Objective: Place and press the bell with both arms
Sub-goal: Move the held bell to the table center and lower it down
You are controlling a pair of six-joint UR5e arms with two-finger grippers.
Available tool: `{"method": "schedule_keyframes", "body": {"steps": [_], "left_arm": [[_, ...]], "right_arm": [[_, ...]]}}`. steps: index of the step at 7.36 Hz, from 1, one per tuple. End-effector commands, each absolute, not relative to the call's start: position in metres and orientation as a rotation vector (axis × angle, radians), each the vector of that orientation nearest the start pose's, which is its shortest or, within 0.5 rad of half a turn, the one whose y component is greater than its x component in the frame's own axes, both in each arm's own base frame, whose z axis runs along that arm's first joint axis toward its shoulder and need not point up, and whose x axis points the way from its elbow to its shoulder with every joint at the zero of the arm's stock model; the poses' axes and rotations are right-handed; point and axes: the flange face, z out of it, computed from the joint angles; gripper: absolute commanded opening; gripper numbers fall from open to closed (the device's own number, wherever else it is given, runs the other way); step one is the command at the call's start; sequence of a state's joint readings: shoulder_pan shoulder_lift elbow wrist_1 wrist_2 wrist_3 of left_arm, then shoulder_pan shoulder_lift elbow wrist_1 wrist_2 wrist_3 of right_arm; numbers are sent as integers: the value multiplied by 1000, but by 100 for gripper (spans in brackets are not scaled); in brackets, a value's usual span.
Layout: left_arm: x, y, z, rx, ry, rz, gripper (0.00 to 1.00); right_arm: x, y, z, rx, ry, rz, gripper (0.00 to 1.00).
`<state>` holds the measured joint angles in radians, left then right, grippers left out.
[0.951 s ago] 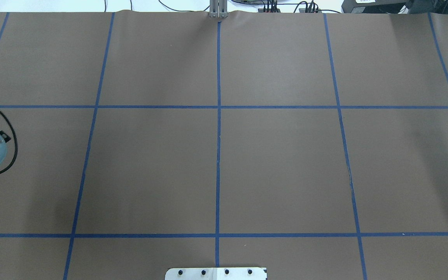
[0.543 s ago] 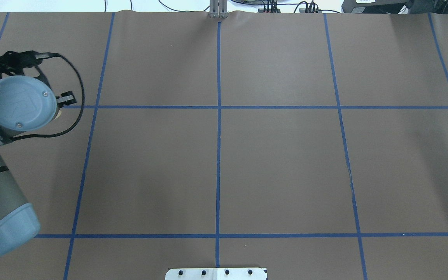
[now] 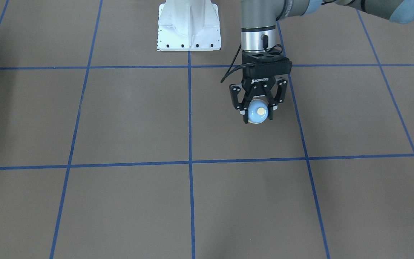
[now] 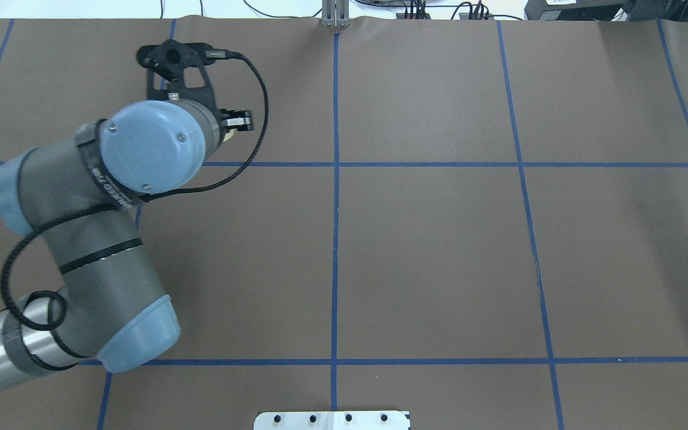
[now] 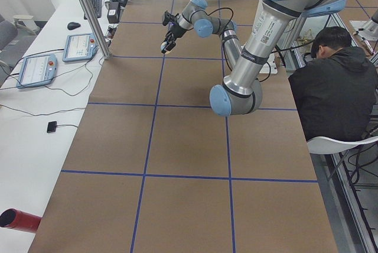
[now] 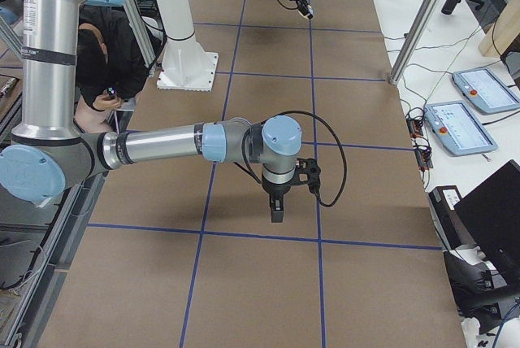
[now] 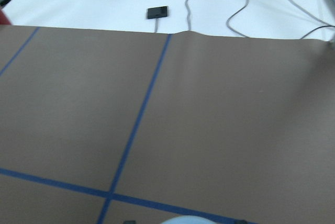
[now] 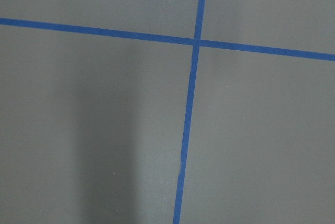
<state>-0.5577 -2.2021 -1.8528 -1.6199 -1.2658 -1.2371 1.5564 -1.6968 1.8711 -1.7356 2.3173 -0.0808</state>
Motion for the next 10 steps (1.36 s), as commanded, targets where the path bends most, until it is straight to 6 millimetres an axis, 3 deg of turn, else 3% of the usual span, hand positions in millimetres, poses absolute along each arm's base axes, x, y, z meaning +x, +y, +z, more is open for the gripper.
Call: {"method": "schedule_keyframes", "body": {"steps": [1,3,5,6,8,10], "left_arm": [[520,-477,187,818,889,-353,0],[571,-468,206,900,951,-289,0],[621,-470,207,926,970,-291,0],[636,-464,213,933,964,-290,0],[665,-470,236,950,897,-297,0],[675,-475,240,953,867,-298,0]], "right_arm": [[57,-439,579,49,-755,-102,100],[52,-448,570,60,-816,-103,100],[52,-448,569,61,-827,-102,100],[52,-448,568,61,-827,-102,100],[51,-450,566,66,-829,-106,100],[50,-451,563,70,-842,-108,100]]}}
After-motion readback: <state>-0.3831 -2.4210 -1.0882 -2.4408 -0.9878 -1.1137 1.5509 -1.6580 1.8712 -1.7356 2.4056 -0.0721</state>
